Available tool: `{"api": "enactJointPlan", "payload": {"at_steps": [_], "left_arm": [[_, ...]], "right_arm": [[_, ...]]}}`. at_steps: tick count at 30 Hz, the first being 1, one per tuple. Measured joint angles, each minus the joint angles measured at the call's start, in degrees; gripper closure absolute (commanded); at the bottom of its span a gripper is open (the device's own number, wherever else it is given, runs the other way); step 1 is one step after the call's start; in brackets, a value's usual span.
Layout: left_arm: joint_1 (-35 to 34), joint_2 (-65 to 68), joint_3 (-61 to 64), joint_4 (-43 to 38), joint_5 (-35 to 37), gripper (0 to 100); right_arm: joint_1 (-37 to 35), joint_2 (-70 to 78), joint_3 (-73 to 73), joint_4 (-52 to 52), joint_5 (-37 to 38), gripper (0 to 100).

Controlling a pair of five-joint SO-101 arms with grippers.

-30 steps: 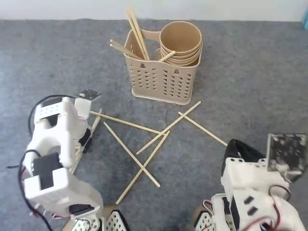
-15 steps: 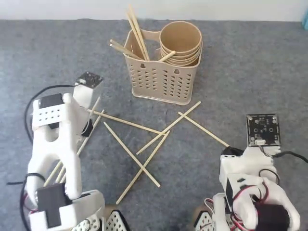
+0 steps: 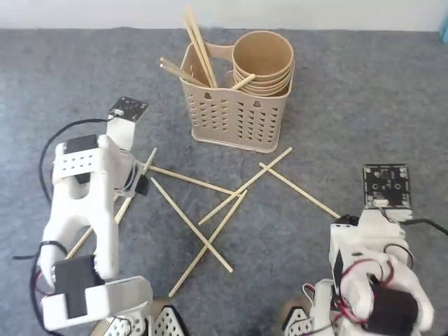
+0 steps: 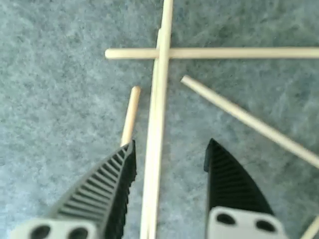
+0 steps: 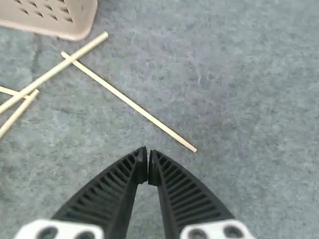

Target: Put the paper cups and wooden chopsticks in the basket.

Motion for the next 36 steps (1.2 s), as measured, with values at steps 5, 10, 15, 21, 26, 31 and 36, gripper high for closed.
{"api": "enactJointPlan", "payload": {"at_steps": [5, 10, 15, 21, 26, 31, 36], "left_arm": [[-6.51, 0.00, 0.00, -2.37, -4.92, 79], [-10.64, 4.13, 0.00, -4.57, -8.35, 86], [-10.90, 9.76, 0.00, -4.57, -12.66, 87], [-10.90, 14.51, -0.18, -4.92, -13.71, 87], [-10.81, 15.82, -1.05, -4.92, -15.47, 90], [-10.46, 15.82, -0.26, -4.22, -15.47, 99], [-10.02, 16.70, -2.46, 2.55, -15.91, 99]], "right_arm": [[1.23, 3.78, 6.07, -6.33, 0.35, 98.7], [3.25, 10.55, 6.07, -10.29, 0.35, 98.7], [3.60, 13.45, 6.07, -11.16, 0.35, 98.7], [3.60, 13.71, 6.07, -11.16, 0.35, 98.7], [3.60, 13.71, 6.07, -11.16, 0.35, 98.7], [3.60, 13.71, 6.07, -11.16, 0.35, 98.7], [3.60, 13.71, 6.07, -11.16, 0.35, 98.7]]}}
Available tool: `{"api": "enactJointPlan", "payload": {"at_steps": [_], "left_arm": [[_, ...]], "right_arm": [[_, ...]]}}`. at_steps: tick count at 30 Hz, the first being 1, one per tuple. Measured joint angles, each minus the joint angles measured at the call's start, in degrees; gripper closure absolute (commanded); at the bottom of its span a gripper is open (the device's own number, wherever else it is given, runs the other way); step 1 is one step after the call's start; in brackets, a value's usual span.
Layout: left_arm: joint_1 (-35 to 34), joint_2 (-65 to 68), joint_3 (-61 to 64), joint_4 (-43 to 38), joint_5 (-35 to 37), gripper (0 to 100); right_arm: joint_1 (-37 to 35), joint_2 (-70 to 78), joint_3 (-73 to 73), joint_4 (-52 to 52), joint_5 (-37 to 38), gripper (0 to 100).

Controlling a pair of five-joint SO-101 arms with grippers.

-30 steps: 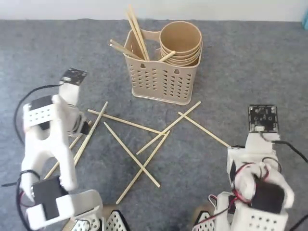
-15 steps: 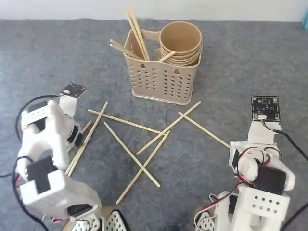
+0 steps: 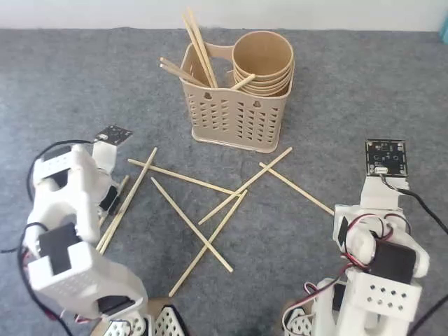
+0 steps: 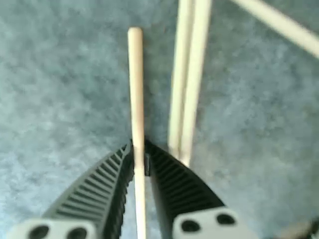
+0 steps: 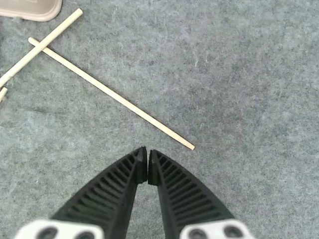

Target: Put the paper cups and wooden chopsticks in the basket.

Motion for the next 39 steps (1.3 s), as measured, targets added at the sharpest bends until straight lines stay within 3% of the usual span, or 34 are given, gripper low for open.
{"api": "enactJointPlan", "payload": {"at_steps": [5, 10, 19, 23, 29, 34, 39], "left_arm": [[-0.09, 0.18, -6.42, 10.64, 0.09, 99], [-0.09, 0.18, -14.07, 19.08, 0.35, 99], [-0.09, -3.25, -19.08, 22.59, 0.35, 99], [-0.09, -14.86, -14.86, 20.04, 1.41, 99], [-0.09, -35.16, 1.05, 8.79, 8.26, 99], [-0.09, -48.26, 13.63, 1.58, 16.35, 99], [-0.09, -57.32, 23.38, -6.77, 25.67, 99]], "right_arm": [[1.23, 1.49, 0.00, -0.62, 0.62, 98.7], [3.60, 13.01, 0.00, -3.16, 2.29, 98.7], [3.25, 26.99, 0.00, -10.90, 8.00, 98.3], [-2.55, 28.66, 0.00, -11.60, 8.26, 97.7], [-12.13, 31.12, 0.00, -13.10, 8.35, 91.5], [-14.42, 35.25, -0.09, -16.70, 8.35, 91.2], [-15.21, 41.93, -0.09, -21.27, 13.19, 90.9]]}}
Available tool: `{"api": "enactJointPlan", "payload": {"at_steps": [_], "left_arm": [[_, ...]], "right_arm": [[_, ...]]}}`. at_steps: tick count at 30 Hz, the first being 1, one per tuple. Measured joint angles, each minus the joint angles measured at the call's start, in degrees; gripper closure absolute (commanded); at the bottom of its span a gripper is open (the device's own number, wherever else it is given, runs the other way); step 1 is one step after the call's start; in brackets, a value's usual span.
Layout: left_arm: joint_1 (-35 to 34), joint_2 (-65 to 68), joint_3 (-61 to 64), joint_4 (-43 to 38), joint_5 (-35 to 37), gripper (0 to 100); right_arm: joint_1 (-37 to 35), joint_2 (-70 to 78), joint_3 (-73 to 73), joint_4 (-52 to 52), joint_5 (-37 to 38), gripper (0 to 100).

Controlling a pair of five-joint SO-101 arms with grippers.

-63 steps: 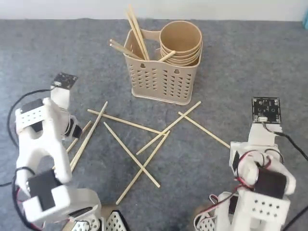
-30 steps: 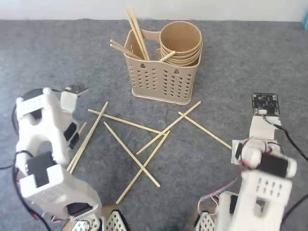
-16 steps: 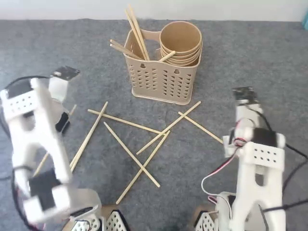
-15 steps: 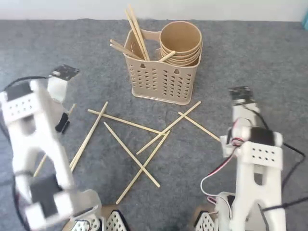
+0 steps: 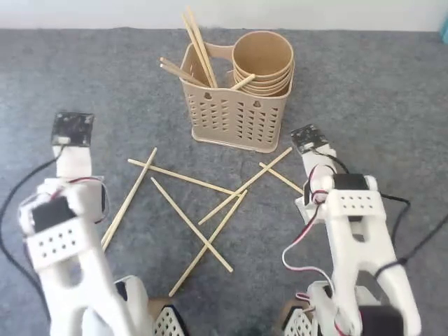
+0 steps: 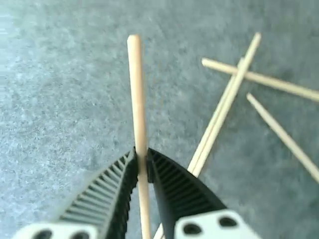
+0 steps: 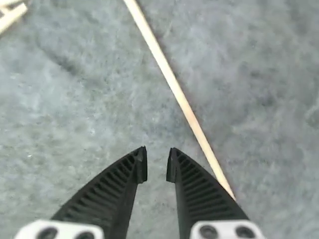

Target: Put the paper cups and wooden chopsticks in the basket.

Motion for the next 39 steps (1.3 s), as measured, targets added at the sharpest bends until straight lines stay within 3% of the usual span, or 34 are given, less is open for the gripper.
{"api": "enactJointPlan", "payload": {"at_steps": [5, 10, 22, 24, 28, 34, 39], "left_arm": [[0.00, -5.54, 7.12, -6.24, 6.33, 99], [0.00, -9.32, 12.84, -10.64, 10.02, 99], [0.00, -16.00, 18.02, -14.24, 11.69, 99], [0.00, -16.18, 18.02, -14.24, 11.69, 99], [0.00, -16.18, 18.02, -14.24, 11.69, 99], [0.00, -16.18, 18.99, -14.42, 11.69, 99], [0.00, -16.18, 18.99, -14.42, 11.69, 99]], "right_arm": [[0.18, 5.54, 0.00, -3.43, 7.74, 82.3], [0.09, 6.51, -0.35, -7.03, 13.54, 81.2], [0.18, 17.58, -4.66, -13.27, 18.02, 81.2], [0.18, 21.36, -4.75, -15.74, 18.02, 83.5], [0.18, 23.82, -5.98, -16.79, 18.29, 99.8], [0.62, 23.91, -6.68, -17.76, 18.37, 99.0], [2.73, 22.95, -7.03, -12.84, 18.29, 99.1]]}}
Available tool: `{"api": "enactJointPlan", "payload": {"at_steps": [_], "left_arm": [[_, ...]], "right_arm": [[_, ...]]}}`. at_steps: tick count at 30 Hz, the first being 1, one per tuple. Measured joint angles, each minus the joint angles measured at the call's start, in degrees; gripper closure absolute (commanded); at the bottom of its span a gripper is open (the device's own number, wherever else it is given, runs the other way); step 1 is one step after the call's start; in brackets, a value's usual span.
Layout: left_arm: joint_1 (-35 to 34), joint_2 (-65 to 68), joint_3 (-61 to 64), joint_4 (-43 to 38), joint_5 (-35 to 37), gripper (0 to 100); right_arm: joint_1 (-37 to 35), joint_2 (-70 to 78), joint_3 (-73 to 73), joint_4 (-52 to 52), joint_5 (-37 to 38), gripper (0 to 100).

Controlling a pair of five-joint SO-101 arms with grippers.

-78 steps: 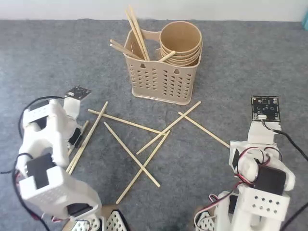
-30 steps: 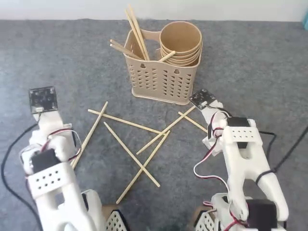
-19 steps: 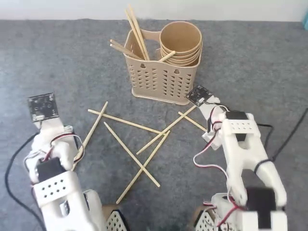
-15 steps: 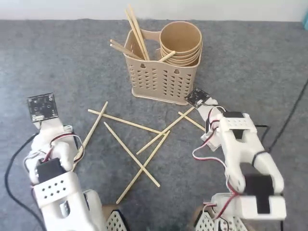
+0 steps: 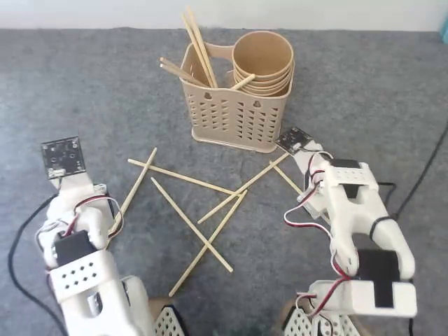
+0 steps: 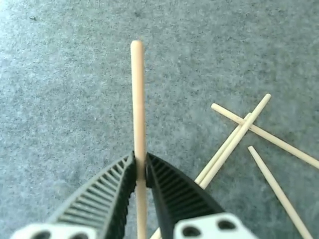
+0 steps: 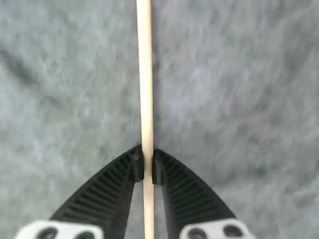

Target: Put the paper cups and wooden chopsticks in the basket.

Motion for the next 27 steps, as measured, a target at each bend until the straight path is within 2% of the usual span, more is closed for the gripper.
{"api": "enactJointPlan", "payload": {"at_steps": [5, 15, 18, 27], "left_arm": [[0.00, 0.00, -0.18, 0.26, 0.00, 99], [0.00, 0.00, -8.44, 6.51, 2.29, 99], [0.35, 0.00, -13.19, 8.53, 3.08, 99], [5.01, 0.00, -30.86, 13.63, 5.98, 99]], "right_arm": [[2.99, -10.64, 0.18, 9.32, 0.00, 99.1], [5.54, -46.33, 3.16, 28.31, 2.20, 99.1], [5.98, -56.79, 4.92, 29.98, 1.05, 99.1], [10.29, -79.56, 5.19, 27.52, -11.60, 99.1]]}}
